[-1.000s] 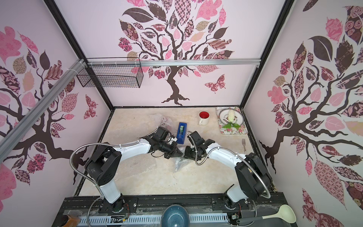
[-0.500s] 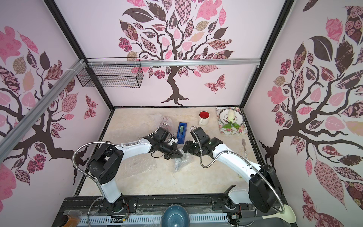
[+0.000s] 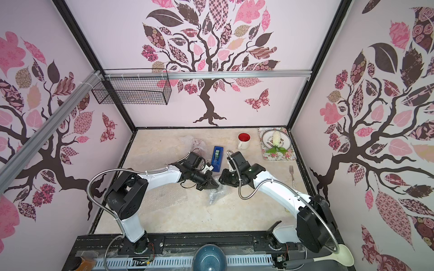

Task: Wrap mugs in bubble wrap
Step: Wrap the mug in bubble wrap.

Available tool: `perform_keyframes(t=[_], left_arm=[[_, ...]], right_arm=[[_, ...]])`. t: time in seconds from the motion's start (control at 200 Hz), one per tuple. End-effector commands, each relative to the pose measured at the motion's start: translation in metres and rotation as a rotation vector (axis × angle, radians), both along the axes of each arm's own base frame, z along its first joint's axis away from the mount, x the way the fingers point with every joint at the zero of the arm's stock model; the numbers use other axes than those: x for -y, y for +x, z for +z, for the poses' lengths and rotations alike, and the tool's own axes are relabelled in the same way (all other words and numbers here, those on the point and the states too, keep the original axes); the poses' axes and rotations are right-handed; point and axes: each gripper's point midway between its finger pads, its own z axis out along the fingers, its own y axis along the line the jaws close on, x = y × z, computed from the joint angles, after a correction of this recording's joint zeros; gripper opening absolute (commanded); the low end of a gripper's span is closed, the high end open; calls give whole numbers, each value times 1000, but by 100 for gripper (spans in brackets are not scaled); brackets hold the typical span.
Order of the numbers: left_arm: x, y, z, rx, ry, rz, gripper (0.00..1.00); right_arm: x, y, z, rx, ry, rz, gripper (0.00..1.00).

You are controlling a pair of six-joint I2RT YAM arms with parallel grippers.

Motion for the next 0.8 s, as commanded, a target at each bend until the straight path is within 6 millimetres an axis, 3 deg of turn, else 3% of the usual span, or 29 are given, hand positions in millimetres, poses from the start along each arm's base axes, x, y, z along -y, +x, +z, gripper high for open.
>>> perform_keyframes(t=[0.0,0.31,0.445,0.535,0.625,0.795], left_arm=[[9,3,8,19,-32,-27,0],[12,3,8,16,-40,-38,0],[13,2,11,22,-48,-42,0],[14,4,20,45,-66,-45,0],[12,7,32,68,-92,-47,1],[0,12,67,113,-143,-6,17]], right_arm=[[-9,-1,-2,-28,-2,29,41],[-13,1,-11,-52,-12,36,34],[-11,1,-17,-73,-31,32,14],[-6,0,-18,-75,-62,20,0],[2,1,-20,-80,-107,-1,0],[14,2,-24,-81,-171,-37,0]])
